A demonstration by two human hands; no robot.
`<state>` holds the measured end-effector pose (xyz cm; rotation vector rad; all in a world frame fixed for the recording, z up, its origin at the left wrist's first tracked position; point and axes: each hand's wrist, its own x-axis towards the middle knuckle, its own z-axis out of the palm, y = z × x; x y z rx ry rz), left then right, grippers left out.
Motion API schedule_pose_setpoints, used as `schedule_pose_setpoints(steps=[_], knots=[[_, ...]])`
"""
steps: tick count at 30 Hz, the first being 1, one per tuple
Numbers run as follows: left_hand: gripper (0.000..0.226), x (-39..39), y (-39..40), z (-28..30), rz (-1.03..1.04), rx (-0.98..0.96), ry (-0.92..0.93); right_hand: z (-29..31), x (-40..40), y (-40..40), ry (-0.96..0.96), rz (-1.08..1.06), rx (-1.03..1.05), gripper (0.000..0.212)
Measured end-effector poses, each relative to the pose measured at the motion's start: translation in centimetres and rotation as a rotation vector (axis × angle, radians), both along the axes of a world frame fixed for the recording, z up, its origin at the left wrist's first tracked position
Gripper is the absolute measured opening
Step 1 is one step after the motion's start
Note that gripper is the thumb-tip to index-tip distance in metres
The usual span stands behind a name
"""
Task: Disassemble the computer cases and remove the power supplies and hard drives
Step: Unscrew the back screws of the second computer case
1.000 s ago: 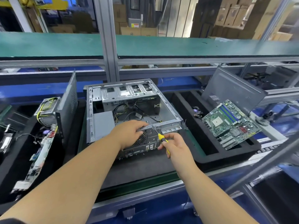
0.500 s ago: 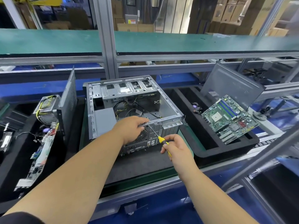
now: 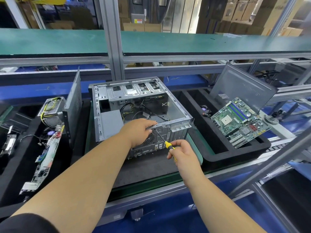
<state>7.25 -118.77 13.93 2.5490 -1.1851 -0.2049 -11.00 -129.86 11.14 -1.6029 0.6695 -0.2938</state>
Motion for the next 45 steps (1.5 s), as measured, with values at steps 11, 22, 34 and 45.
schedule_pose_setpoints(steps=[11, 22, 34, 45], knots=[[0.042, 0.0, -0.1, -0.2, 0.015, -0.013, 0.002, 0.2, 1.3, 1.2, 0.096, -0.07, 0.388, 0.031], [0.042, -0.1, -0.1, -0.1, 0.032, -0.018, 0.007, 0.8, 1.3, 1.8, 0.24, -0.023, -0.404, 0.026], [0.038, 0.2, -0.1, -0.2, 0.012, -0.041, 0.029, 1.6, 1.7, 1.4, 0.191, -0.109, 0.735, 0.041], [0.039, 0.0, 0.0, 0.2, -0.008, -0.036, 0.03, 2.2, 1.7, 1.9, 0.216, -0.152, 0.648, 0.034]])
